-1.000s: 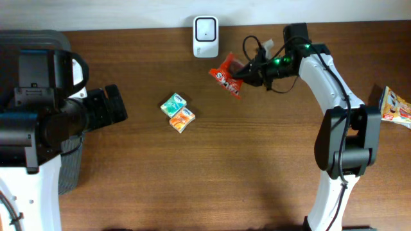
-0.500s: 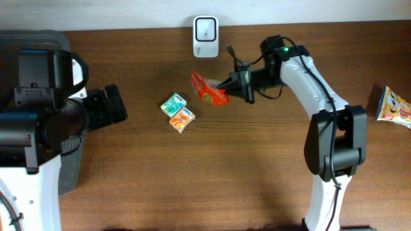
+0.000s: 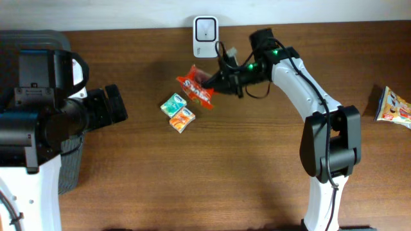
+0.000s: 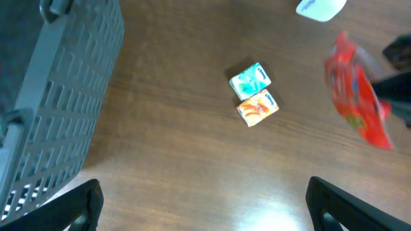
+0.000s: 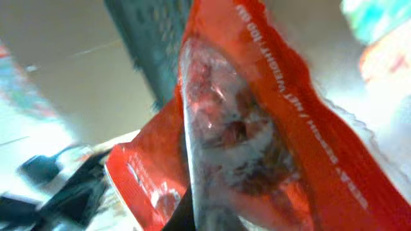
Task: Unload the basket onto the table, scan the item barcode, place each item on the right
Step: 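Hold the red bag up toward the scanner with the right gripper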
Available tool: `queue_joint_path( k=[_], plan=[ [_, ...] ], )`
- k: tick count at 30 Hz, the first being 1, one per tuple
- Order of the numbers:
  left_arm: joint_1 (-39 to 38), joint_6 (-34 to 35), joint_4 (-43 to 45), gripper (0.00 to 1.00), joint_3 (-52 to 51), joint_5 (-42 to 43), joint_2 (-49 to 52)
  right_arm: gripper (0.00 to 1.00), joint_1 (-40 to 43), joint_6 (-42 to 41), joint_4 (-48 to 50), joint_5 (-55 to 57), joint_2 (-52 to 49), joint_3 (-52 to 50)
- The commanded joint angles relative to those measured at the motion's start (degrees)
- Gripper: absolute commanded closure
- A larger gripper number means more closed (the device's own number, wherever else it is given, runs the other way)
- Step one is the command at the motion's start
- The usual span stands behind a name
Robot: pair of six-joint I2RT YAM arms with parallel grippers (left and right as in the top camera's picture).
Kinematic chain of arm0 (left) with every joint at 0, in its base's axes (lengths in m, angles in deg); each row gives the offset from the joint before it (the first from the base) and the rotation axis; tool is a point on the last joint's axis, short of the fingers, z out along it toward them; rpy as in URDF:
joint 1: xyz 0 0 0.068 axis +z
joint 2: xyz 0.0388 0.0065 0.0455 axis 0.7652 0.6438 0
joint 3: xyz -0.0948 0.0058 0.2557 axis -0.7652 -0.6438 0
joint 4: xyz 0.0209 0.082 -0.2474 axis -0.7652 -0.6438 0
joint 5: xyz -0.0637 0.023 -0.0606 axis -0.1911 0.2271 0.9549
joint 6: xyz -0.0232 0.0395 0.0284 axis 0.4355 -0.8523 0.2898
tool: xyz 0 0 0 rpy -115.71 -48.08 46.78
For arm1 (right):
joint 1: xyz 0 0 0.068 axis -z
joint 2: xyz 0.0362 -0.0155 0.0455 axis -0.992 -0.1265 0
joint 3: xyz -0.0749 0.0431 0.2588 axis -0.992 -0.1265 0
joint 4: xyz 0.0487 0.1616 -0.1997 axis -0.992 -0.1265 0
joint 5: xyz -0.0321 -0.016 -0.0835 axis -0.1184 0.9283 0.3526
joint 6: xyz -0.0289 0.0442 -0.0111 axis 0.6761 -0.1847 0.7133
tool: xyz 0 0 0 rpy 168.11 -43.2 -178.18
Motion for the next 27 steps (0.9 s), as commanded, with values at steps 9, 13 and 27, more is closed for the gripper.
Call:
queue_joint_path(
  k=[9,13,27],
  plan=[
    [0.26,-0.07,0.09,0.01,0.37,0.20,-0.09,0.96,0.04,-11.17,34.51,41.35,0.17,0.96],
    [0.26,-0.07,0.09,0.01,0.37,0.20,-0.09,0.96,-0.26,-13.18,43.39,43.25,-3.48,0.96],
    [0.26,-0.07,0.09,0.01,0.37,0.20,-0.09,0.96,-1.16,-12.26,55.32,36.74,-12.46,3.34]
  ],
)
